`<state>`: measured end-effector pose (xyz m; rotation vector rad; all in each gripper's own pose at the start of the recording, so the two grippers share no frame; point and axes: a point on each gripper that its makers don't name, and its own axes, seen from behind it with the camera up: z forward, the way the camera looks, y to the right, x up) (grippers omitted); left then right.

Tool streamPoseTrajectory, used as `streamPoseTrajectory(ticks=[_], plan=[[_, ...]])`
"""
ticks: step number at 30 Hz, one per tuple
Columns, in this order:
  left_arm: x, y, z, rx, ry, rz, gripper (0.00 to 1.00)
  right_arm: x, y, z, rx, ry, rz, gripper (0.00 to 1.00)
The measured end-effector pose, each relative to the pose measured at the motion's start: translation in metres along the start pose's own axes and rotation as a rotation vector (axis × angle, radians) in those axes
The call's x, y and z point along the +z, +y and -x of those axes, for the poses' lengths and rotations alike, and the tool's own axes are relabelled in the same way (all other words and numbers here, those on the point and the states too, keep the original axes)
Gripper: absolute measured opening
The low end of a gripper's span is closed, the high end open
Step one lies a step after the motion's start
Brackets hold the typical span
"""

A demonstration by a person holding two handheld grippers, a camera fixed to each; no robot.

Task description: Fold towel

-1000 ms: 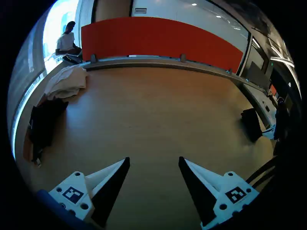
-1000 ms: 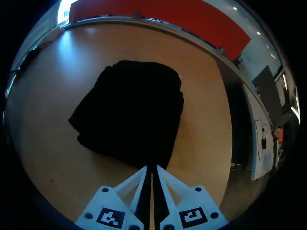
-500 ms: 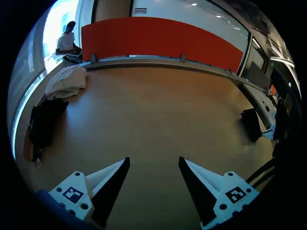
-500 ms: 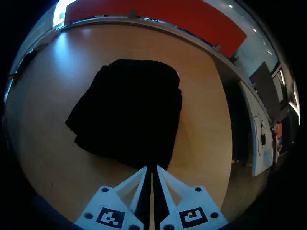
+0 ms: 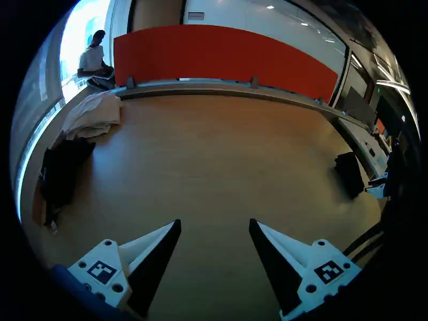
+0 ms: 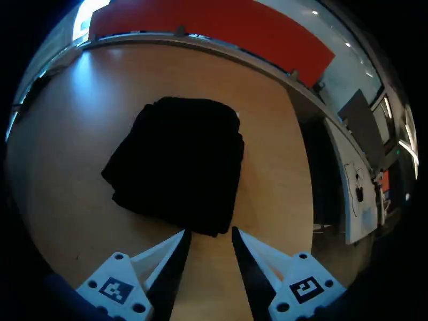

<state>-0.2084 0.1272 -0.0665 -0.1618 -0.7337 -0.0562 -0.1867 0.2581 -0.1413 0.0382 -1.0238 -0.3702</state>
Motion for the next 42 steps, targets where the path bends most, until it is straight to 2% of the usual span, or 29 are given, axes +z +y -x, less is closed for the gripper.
streamPoseTrajectory(ticks=[2, 4, 6, 17, 29, 35, 42], plan=[[0.000, 0.000, -0.001, 0.000, 0.002, 0.002, 0.94, -0.002, -0.002, -0.001, 0.009, 0.006, -0.006, 0.76], [-0.001, 0.000, -0.001, -0.001, 0.004, 0.003, 0.94, -0.005, -0.006, -0.003, 0.024, 0.013, -0.016, 0.91], [-0.001, 0.000, -0.001, -0.002, 0.006, 0.004, 0.94, -0.006, -0.008, -0.005, 0.036, 0.021, -0.020, 0.93], [-0.002, -0.004, -0.005, -0.003, 0.019, 0.008, 0.94, -0.022, -0.015, -0.025, 0.072, 0.090, 0.002, 0.93], [-0.003, -0.006, -0.016, 0.002, 0.048, 0.011, 0.94, -0.046, -0.036, -0.065, 0.105, 0.214, 0.016, 0.93], [-0.005, -0.008, -0.026, 0.003, 0.080, 0.013, 0.94, -0.061, -0.051, -0.101, 0.141, 0.329, 0.006, 0.93], [-0.010, -0.009, -0.044, -0.006, 0.149, 0.018, 0.94, -0.089, -0.059, -0.152, 0.225, 0.515, 0.019, 0.93]])
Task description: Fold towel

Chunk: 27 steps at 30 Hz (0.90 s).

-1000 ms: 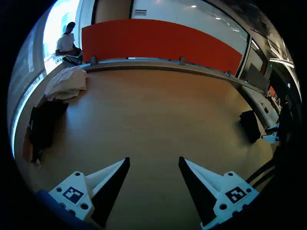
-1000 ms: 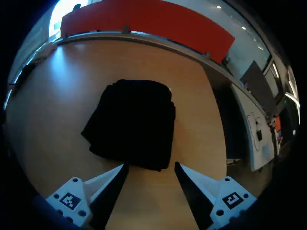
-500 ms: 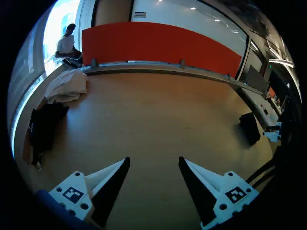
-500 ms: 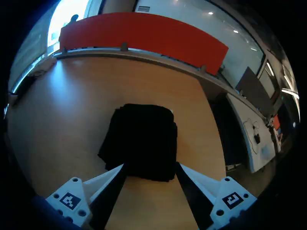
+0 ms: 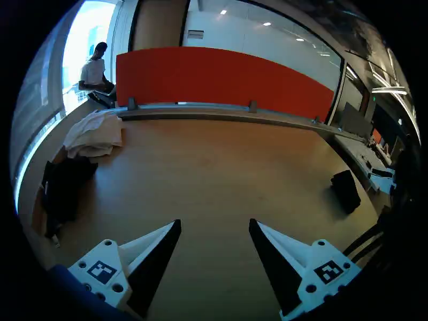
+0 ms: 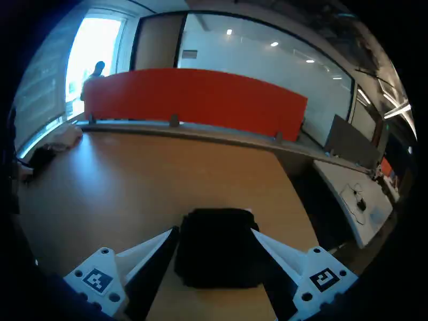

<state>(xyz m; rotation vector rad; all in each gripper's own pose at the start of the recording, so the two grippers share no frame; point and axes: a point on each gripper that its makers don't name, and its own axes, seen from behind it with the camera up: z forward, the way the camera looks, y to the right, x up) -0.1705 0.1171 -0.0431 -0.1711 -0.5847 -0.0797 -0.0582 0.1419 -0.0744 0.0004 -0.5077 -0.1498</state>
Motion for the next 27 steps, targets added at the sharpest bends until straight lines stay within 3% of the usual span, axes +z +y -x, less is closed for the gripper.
streamPoseTrajectory(ticks=[8, 17, 27], plan=[[-0.003, -0.005, -0.024, 0.000, 0.093, -0.020, 0.94, 0.000, -0.011, -0.039, 0.021, 0.137, 0.033, 0.93], [-0.007, -0.012, -0.051, 0.013, 0.190, -0.042, 0.94, 0.001, -0.034, -0.074, 0.064, 0.224, -0.004, 0.93], [-0.016, -0.032, -0.088, 0.003, 0.330, -0.086, 0.94, 0.000, -0.067, -0.117, 0.092, 0.316, -0.004, 0.93]])
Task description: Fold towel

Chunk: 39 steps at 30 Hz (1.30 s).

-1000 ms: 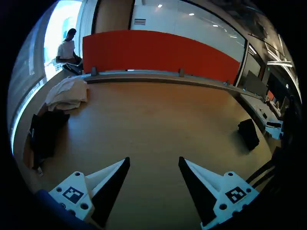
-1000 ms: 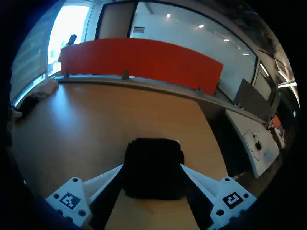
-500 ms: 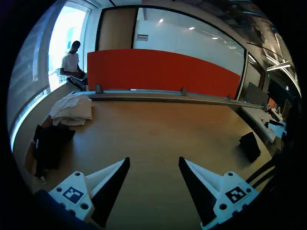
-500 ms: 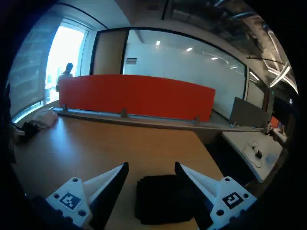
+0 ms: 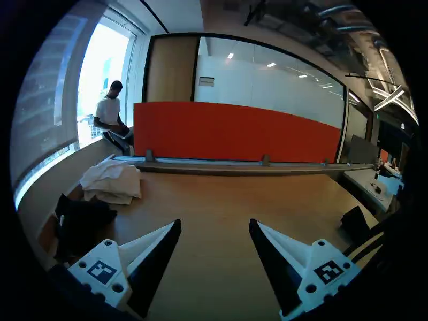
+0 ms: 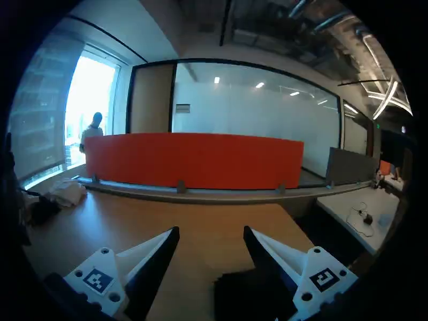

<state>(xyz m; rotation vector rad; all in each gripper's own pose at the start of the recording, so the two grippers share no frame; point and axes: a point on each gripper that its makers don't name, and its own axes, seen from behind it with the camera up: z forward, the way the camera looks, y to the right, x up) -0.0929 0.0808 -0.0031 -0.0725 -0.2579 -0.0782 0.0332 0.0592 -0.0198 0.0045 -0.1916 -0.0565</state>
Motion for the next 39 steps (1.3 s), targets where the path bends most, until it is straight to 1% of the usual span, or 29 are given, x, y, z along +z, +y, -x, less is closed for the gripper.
streamPoseTrajectory(ticks=[8, 14, 17, 23, 26, 29, 32, 35, 39], plan=[[0.002, -0.010, -0.023, -0.017, 0.091, -0.030, 0.94, 0.009, -0.050, -0.019, 0.009, 0.045, -0.029, 0.93], [-0.005, -0.019, -0.050, 0.002, 0.182, -0.067, 0.94, 0.017, -0.076, -0.028, 0.039, 0.066, -0.040, 0.93], [-0.005, -0.021, -0.054, 0.007, 0.194, -0.073, 0.94, 0.020, -0.086, -0.028, 0.042, 0.073, -0.049, 0.93], [-0.005, -0.028, -0.053, -0.013, 0.202, -0.083, 0.94, 0.023, -0.098, -0.023, 0.033, 0.069, -0.053, 0.93], [-0.004, -0.031, -0.049, -0.022, 0.203, -0.084, 0.94, 0.023, -0.100, -0.021, 0.046, 0.065, -0.045, 0.93], [-0.002, -0.035, -0.045, -0.027, 0.208, -0.088, 0.94, 0.024, -0.102, -0.021, 0.064, 0.076, -0.042, 0.93], [0.000, -0.039, -0.039, -0.032, 0.216, -0.089, 0.94, 0.024, -0.105, -0.021, 0.066, 0.104, -0.044, 0.94], [0.003, -0.040, -0.030, -0.033, 0.223, -0.083, 0.94, 0.024, -0.109, -0.017, 0.056, 0.122, -0.042, 0.94], [0.009, -0.043, -0.018, -0.021, 0.233, -0.080, 0.94, 0.025, -0.114, -0.008, 0.044, 0.128, -0.040, 0.94]])
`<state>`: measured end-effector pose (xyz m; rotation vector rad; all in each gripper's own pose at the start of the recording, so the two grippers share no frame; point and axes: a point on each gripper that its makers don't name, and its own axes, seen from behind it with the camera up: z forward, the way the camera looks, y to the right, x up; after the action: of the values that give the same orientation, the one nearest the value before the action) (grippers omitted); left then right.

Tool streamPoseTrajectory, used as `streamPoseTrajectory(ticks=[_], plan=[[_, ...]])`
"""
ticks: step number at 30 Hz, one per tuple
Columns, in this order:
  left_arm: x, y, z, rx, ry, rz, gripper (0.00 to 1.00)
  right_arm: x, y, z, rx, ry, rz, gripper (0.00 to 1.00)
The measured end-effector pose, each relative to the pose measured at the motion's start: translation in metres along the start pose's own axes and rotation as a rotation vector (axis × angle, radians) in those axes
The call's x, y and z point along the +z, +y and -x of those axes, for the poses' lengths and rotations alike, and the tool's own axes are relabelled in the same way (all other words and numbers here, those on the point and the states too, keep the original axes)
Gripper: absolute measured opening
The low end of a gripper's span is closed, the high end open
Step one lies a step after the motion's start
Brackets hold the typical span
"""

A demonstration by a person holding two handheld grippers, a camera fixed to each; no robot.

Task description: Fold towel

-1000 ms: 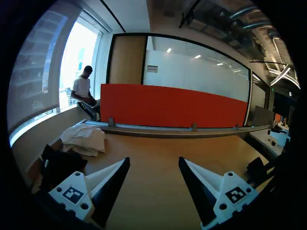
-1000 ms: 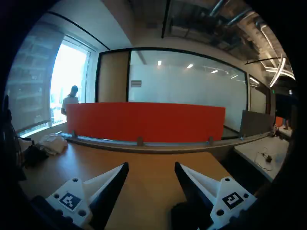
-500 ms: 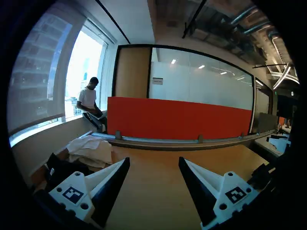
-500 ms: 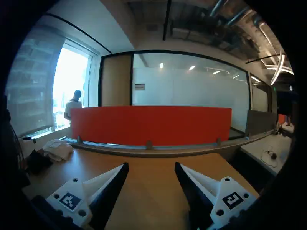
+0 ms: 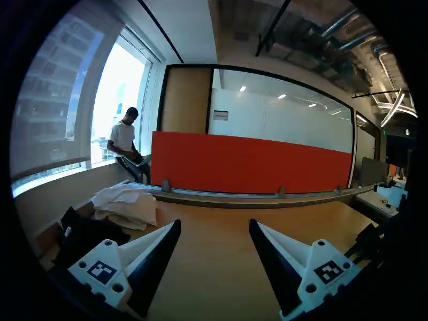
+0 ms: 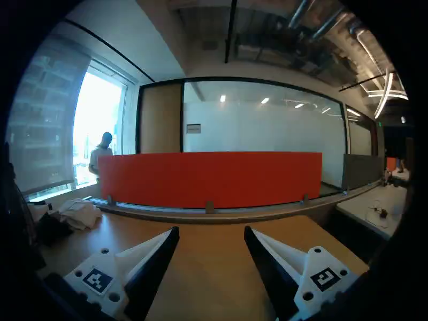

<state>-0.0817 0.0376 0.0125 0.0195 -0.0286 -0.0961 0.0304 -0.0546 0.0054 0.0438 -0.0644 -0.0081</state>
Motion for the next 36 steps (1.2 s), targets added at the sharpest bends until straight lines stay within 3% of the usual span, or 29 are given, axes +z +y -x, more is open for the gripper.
streamPoseTrajectory(ticks=[10, 24, 29, 36], plan=[[0.007, -0.004, 0.030, 0.028, 0.035, 0.013, 0.94, 0.002, -0.013, 0.028, -0.013, 0.006, -0.008, 0.94], [0.024, 0.002, 0.080, 0.144, 0.041, 0.030, 0.94, 0.008, -0.031, 0.059, -0.076, -0.022, -0.043, 0.94], [0.029, 0.003, 0.087, 0.147, 0.061, 0.021, 0.94, 0.013, -0.031, 0.061, -0.078, -0.037, -0.050, 0.94], [0.030, -0.006, 0.091, 0.142, 0.087, -0.004, 0.94, 0.019, -0.027, 0.062, -0.074, -0.040, -0.048, 0.94]])
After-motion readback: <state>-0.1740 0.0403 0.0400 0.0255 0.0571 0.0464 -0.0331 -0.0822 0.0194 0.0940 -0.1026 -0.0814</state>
